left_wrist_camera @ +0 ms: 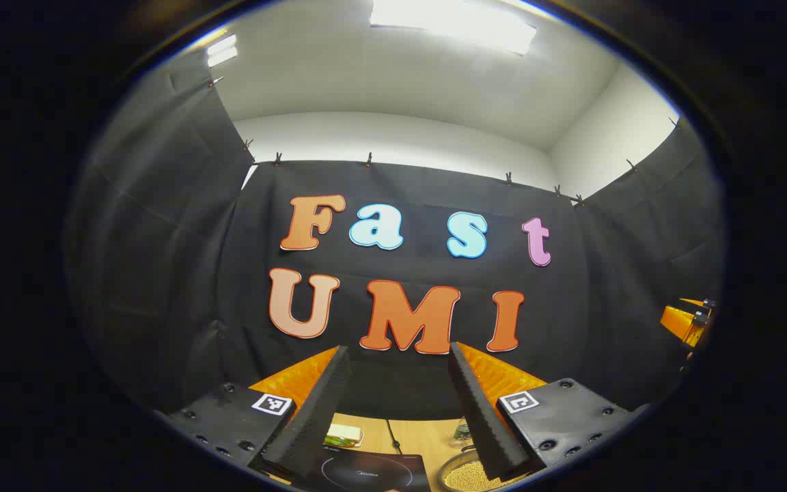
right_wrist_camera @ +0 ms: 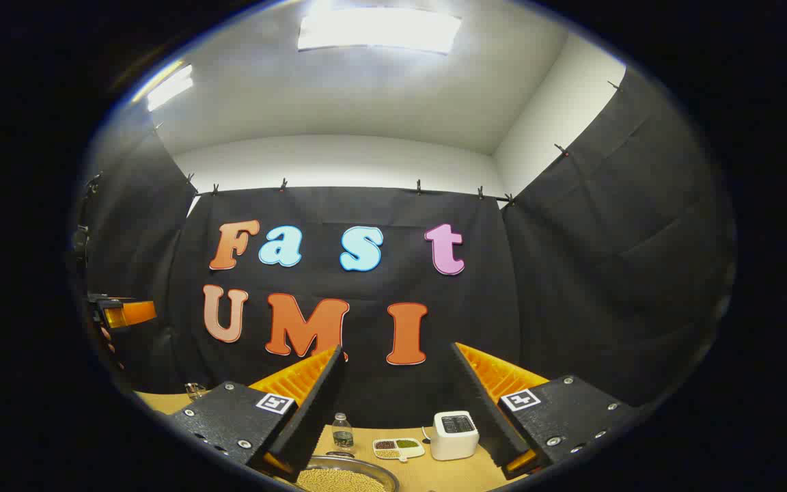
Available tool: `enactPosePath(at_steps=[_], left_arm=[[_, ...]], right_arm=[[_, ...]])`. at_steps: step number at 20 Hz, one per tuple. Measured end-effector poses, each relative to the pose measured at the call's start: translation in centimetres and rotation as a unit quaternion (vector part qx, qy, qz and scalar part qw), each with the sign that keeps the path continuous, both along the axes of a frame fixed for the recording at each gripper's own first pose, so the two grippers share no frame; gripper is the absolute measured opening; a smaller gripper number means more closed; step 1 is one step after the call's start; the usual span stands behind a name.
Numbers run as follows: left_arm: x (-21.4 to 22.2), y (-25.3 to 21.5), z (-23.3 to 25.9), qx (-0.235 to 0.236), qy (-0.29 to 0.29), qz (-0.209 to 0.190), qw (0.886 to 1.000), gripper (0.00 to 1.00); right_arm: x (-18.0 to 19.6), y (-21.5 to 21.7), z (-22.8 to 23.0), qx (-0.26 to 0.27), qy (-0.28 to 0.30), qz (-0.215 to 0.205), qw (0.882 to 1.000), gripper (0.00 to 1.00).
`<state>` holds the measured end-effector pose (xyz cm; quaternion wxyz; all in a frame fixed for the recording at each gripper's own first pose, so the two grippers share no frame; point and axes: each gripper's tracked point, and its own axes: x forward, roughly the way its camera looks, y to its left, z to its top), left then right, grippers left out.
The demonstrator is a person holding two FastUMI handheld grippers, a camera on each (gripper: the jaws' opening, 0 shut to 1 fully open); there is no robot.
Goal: First push the handle of the pot to place it horizontally, then grasp the pot with both hands and set it on the induction cooktop.
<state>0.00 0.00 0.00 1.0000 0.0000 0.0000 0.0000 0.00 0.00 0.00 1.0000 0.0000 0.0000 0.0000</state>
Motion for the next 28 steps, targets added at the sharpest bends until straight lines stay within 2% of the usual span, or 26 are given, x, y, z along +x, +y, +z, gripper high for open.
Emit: enactPosePath(at_steps=[3, 14, 15, 16, 20, 28], left_arm=[[0.4, 0.7, -0.5, -0.007, -0.010, 0.000, 1.000, 0.96], [0.5, 3.2, -3.3, -0.012, 0.022, 0.014, 1.000, 0.96], [0.5, 3.7, -3.4, -0.010, 0.022, 0.021, 1.000, 0.93], [0.5, 4.0, -3.5, -0.006, 0.021, 0.026, 0.999, 0.96], [0.4, 4.3, -4.0, -0.002, 0.024, 0.030, 0.999, 0.96], [0.1, 3.9, -2.9, 0.007, 0.000, 0.033, 0.999, 0.96]], right_arm=[[0.4, 0.7, -1.1, -0.001, 0.009, 0.011, 1.000, 0.94], [0.8, 2.6, -2.2, -0.003, -0.003, 0.030, 1.000, 0.94], [0.9, 2.9, -2.4, -0.002, 0.000, 0.033, 0.999, 0.95], [1.0, 3.2, -2.6, -0.001, 0.003, 0.037, 0.999, 0.95], [1.2, 4.1, -3.7, 0.002, 0.010, 0.050, 0.999, 0.95], [1.3, 4.1, -4.6, 0.005, 0.020, 0.058, 0.998, 0.95]])
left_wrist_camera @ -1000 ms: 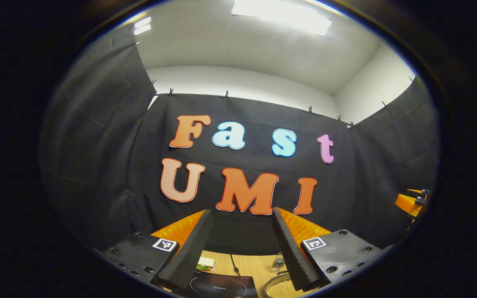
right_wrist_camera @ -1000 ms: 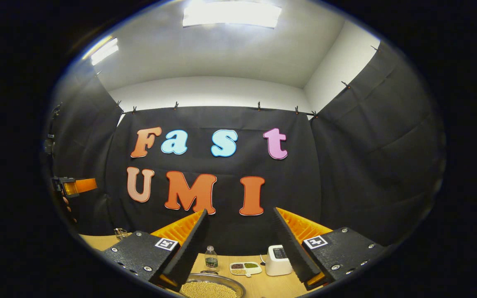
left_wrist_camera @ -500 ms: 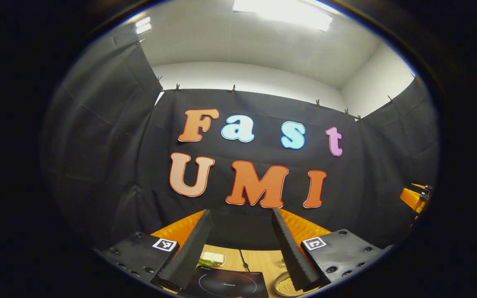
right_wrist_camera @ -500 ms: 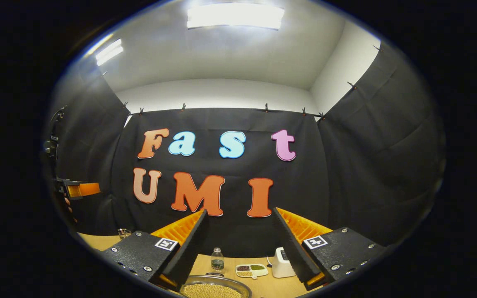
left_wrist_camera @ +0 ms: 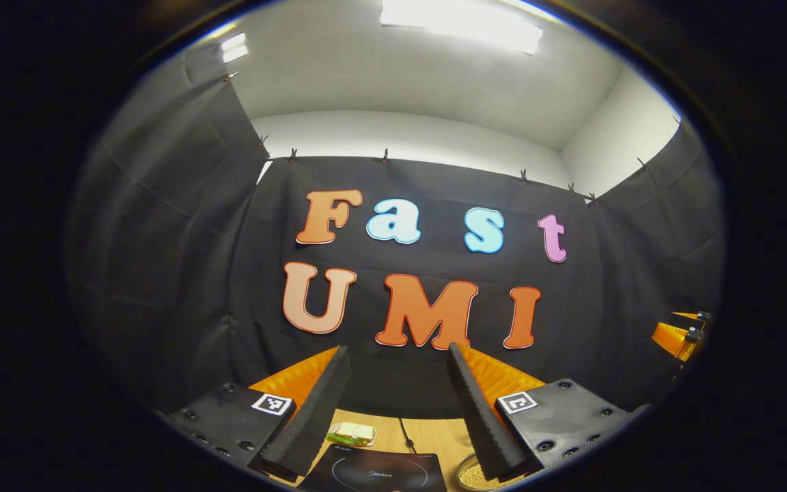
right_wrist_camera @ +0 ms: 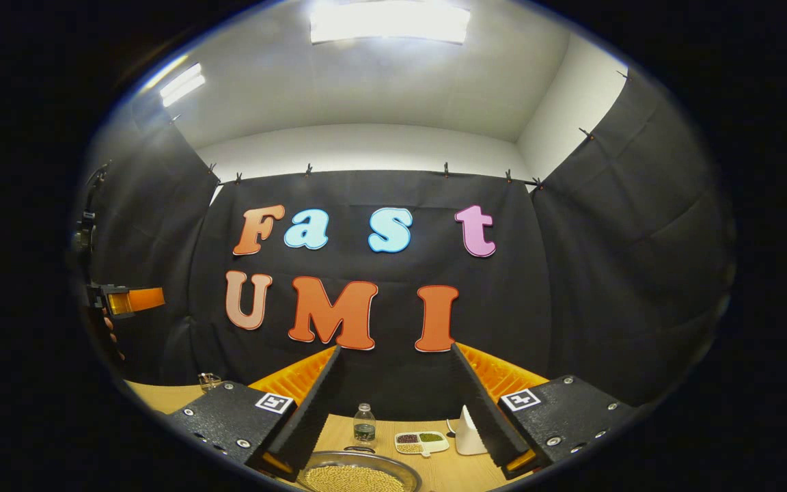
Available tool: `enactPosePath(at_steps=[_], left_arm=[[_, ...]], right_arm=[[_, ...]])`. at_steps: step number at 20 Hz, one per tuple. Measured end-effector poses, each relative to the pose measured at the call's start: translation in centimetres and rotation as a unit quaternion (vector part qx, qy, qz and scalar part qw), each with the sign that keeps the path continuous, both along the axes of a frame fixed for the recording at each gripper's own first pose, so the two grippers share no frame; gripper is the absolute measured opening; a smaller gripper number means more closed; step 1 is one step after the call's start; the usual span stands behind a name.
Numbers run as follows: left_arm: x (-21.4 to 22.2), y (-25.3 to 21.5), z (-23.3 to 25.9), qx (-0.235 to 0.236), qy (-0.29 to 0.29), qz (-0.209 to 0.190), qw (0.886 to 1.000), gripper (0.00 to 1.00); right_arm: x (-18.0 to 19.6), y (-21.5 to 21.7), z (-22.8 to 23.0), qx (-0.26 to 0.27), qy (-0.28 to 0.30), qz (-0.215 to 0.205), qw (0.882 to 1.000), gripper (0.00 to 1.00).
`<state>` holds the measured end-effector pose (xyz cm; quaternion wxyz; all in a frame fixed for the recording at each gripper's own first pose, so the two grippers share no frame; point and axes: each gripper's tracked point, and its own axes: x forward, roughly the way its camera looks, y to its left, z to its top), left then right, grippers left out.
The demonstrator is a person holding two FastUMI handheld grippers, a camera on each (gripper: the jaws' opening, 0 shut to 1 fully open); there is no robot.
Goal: First push the handle of the pot to place it horizontally, then grasp the pot with both hands and set it on the induction cooktop.
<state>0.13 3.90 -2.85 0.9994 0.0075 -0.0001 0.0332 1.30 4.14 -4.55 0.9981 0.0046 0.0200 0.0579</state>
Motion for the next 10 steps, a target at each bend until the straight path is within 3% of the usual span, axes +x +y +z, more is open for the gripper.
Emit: enactPosePath(at_steps=[6, 7, 9, 10], left_arm=[[0.3, 0.4, -1.3, 0.002, 0.013, 0.008, 1.000, 0.95], [0.3, 0.5, -1.3, 0.003, 0.014, 0.009, 1.000, 0.95], [0.2, 0.7, -1.3, 0.007, 0.014, 0.011, 1.000, 0.95], [0.1, 0.8, -1.1, 0.009, 0.010, 0.012, 1.000, 0.95]], right_arm=[[-0.2, 0.8, -1.8, 0.008, 0.022, 0.020, 1.000, 0.95], [-0.2, 1.0, -2.3, 0.008, 0.028, 0.024, 0.999, 0.99], [-0.4, 1.6, -3.3, 0.008, 0.042, 0.032, 0.999, 0.93], [-0.5, 2.0, -3.9, 0.008, 0.048, 0.037, 0.998, 0.97]])
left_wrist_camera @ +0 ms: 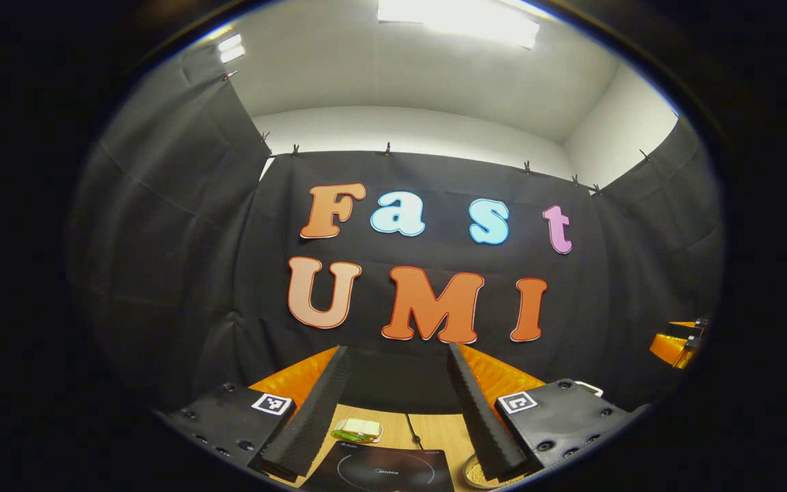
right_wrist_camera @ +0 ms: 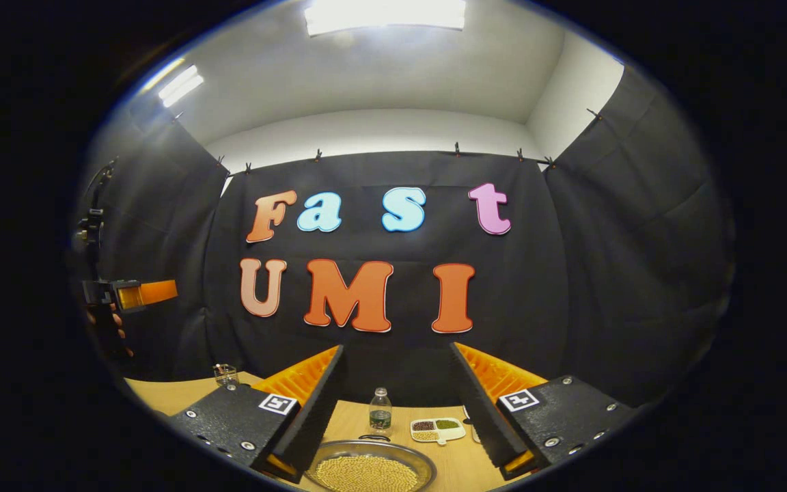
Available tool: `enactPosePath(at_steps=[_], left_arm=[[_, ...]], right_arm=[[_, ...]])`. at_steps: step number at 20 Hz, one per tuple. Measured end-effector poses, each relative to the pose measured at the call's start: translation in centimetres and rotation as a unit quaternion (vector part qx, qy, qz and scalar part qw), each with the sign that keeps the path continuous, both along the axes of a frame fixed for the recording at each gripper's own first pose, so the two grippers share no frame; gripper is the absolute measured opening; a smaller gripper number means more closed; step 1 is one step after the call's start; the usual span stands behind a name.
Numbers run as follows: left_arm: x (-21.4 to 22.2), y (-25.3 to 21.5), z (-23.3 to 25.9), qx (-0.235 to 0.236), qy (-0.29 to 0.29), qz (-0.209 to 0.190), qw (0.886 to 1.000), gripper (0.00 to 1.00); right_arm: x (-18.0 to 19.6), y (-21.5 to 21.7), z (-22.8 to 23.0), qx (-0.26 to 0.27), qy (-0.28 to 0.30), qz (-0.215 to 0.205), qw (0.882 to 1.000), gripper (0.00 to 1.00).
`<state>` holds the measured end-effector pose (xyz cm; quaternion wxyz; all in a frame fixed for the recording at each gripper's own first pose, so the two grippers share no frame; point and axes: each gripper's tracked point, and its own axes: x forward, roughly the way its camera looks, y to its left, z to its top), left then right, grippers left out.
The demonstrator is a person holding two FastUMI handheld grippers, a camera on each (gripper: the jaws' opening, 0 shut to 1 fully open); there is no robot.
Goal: First push the handle of the pot to place it horizontally, then grasp the pot with both hands and set it on the induction cooktop.
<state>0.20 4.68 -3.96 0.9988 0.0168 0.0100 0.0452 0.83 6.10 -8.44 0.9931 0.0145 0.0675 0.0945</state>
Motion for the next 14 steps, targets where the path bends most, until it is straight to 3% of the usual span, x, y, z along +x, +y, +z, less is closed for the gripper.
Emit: enactPosePath(at_steps=[1, 3, 4, 5, 8, 14], left_arm=[[-0.1, 0.0, 0.2, 0.002, -0.004, 0.002, 1.000, 0.95], [-0.3, 0.3, 0.3, 0.006, -0.010, 0.005, 1.000, 0.95], [-0.4, 0.4, 0.3, 0.008, -0.012, 0.009, 1.000, 0.94], [-0.6, 0.7, 0.4, 0.009, -0.016, 0.013, 1.000, 0.94], [-1.0, 0.9, 0.5, 0.011, -0.020, 0.015, 1.000, 0.94], [-1.0, 2.3, -0.6, 0.011, -0.009, 0.026, 1.000, 0.95]], right_arm=[[-0.1, 0.4, -0.6, 0.000, 0.007, 0.005, 1.000, 0.88], [-0.4, 1.3, -2.1, 0.001, 0.026, 0.018, 0.999, 0.83], [-0.5, 1.7, -3.0, 0.003, 0.038, 0.024, 0.999, 0.87], [-0.6, 2.0, -3.9, 0.005, 0.052, 0.030, 0.998, 0.78], [-1.2, 3.3, -6.6, 0.013, 0.101, 0.048, 0.994, 0.68], [-3.2, 6.2, -12.5, -0.008, 0.190, 0.092, 0.977, 0.35]])
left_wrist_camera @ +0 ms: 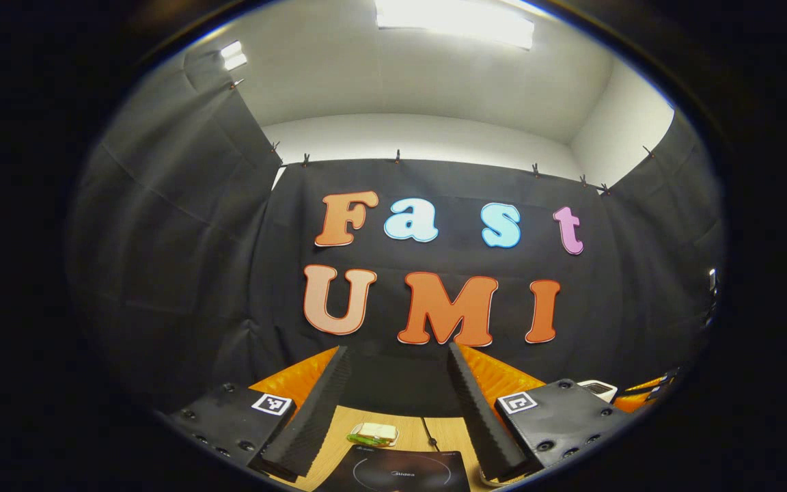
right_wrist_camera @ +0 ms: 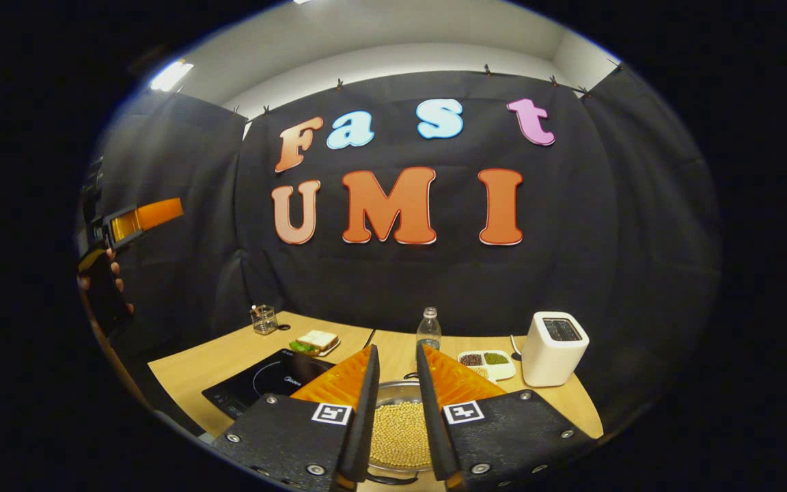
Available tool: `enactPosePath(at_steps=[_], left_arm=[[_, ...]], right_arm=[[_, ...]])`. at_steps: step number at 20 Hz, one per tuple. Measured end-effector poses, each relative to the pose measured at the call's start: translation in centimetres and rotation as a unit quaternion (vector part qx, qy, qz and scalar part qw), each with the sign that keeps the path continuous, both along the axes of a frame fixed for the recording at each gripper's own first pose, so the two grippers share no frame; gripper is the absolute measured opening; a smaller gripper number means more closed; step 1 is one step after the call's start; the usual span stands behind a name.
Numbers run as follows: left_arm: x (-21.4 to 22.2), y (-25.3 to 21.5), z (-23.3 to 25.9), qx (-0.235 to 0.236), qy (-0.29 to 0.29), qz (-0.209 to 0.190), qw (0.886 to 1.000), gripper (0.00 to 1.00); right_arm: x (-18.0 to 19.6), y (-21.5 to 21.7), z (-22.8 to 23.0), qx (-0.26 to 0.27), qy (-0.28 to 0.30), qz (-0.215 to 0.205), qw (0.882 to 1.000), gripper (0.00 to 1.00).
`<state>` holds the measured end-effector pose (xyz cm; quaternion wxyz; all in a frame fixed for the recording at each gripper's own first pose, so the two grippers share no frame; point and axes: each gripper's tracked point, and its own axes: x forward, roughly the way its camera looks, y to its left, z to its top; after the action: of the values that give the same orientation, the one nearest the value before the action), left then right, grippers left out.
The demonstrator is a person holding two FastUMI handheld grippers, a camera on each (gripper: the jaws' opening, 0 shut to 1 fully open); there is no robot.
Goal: First push the handle of the pot to place it horizontally, then grasp the pot with both hands and set it on the induction cooktop.
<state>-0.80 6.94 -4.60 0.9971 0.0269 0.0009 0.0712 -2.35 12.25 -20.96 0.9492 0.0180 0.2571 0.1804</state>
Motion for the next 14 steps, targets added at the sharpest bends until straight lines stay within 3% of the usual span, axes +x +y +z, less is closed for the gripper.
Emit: enactPosePath(at_steps=[7, 11, 14], left_arm=[[-0.3, 1.8, -0.7, 0.001, 0.007, 0.014, 1.000, 0.95], [-0.6, 3.2, -1.4, 0.002, 0.015, 0.023, 1.000, 0.93], [-0.7, 3.3, -2.2, -0.009, 0.023, 0.020, 0.999, 0.94]], right_arm=[[-4.4, 2.9, -9.5, -0.014, 0.138, 0.039, 0.990, 0.11], [-7.3, 3.8, -13.4, -0.012, 0.216, 0.051, 0.975, 0.00], [-10.4, 5.1, -14.9, 0.028, 0.290, 0.065, 0.954, 0.00]])
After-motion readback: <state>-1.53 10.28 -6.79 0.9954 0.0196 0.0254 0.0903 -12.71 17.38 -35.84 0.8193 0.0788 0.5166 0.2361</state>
